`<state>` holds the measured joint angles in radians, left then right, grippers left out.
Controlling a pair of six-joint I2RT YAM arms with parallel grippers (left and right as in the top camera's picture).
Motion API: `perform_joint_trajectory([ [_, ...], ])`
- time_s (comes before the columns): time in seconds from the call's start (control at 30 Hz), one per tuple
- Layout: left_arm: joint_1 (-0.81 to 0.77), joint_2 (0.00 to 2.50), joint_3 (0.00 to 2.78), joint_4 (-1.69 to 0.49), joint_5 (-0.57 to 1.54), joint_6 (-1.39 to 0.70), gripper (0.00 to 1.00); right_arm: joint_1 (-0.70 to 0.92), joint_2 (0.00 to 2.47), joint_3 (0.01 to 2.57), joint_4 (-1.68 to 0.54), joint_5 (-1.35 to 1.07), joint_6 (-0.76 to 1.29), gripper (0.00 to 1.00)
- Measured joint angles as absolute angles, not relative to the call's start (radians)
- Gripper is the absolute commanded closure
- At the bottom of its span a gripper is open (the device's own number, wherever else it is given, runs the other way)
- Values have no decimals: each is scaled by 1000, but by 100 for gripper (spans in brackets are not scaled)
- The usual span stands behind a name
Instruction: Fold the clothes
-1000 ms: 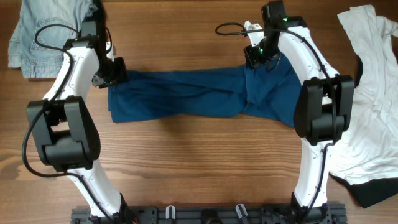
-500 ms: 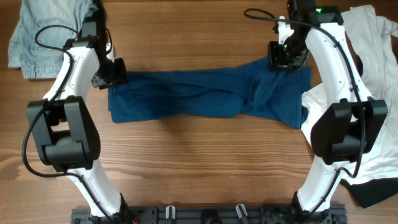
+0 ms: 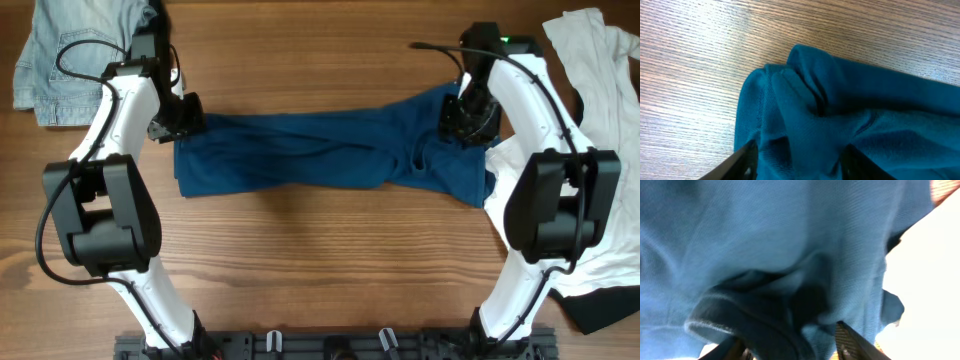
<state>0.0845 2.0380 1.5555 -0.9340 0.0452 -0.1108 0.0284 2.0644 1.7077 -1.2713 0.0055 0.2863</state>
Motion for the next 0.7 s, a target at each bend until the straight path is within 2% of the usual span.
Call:
perform_joint_trajectory([
  [0.07, 84, 2038, 1555, -934, 37, -110, 43, 9, 2064, 1708, -1277, 13, 282, 32],
  [0.13, 84, 2038, 1555, -933, 31, -110, 41, -13, 2064, 1708, -1287, 29, 284, 28],
  [0.3, 84, 2038, 1555, -930, 26, -110, 35, -81, 2064, 1708, -1285, 20, 286, 25],
  [0.47, 84, 2038, 1555, -930, 23, -110, 25, -126, 2064, 1709, -1275, -56, 240, 18],
  [0.7, 84, 2038, 1555, -929, 23, -102, 22, -118, 2013, 1743, -1279, -157, 176, 5],
])
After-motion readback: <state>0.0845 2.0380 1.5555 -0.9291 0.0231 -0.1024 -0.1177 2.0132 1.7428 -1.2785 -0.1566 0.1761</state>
